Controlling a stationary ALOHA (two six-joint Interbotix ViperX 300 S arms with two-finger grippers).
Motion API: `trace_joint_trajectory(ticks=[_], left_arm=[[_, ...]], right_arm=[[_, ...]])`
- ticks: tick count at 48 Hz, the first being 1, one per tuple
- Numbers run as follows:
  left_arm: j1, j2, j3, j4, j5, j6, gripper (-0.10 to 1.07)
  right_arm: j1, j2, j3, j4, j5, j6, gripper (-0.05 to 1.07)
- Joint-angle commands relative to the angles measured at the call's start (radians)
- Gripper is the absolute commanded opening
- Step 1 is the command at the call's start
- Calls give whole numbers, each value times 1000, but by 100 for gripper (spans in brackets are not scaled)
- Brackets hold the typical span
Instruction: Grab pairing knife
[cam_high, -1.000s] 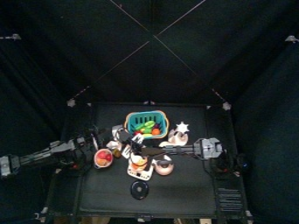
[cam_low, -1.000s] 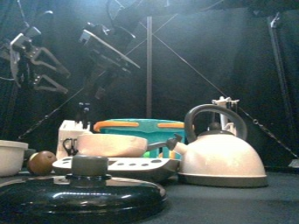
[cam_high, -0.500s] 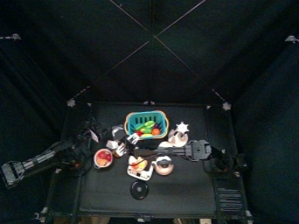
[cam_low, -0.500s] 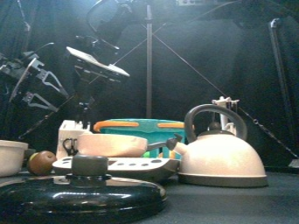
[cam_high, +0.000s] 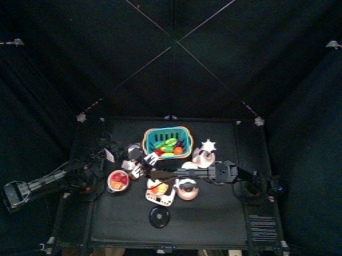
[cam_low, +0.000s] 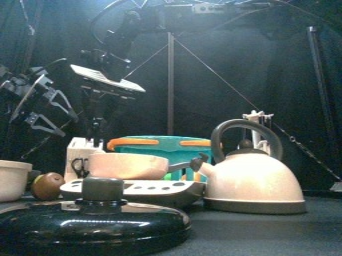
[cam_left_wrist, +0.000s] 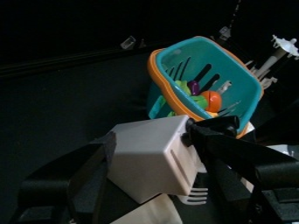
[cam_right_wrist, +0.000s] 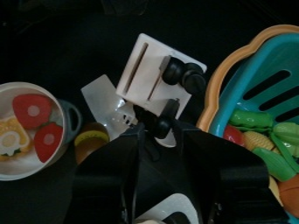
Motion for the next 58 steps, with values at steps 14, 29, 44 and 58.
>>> trace_joint_trajectory(ticks=[14, 29, 44, 58], left_arm=[[2, 6, -12, 0, -8, 3, 100], [3, 6, -8, 2, -5, 5, 100], [2, 6, -8, 2, 0, 5, 100], [2, 6, -6, 2, 2, 5, 100]], right_arm=[[-23, -29, -31, 2, 2, 8, 63], [-17, -38, -31, -6, 17, 3, 61], [-14, -51, -31, -12, 17, -3, 61], [3, -71, -29, -26, 37, -6, 61]])
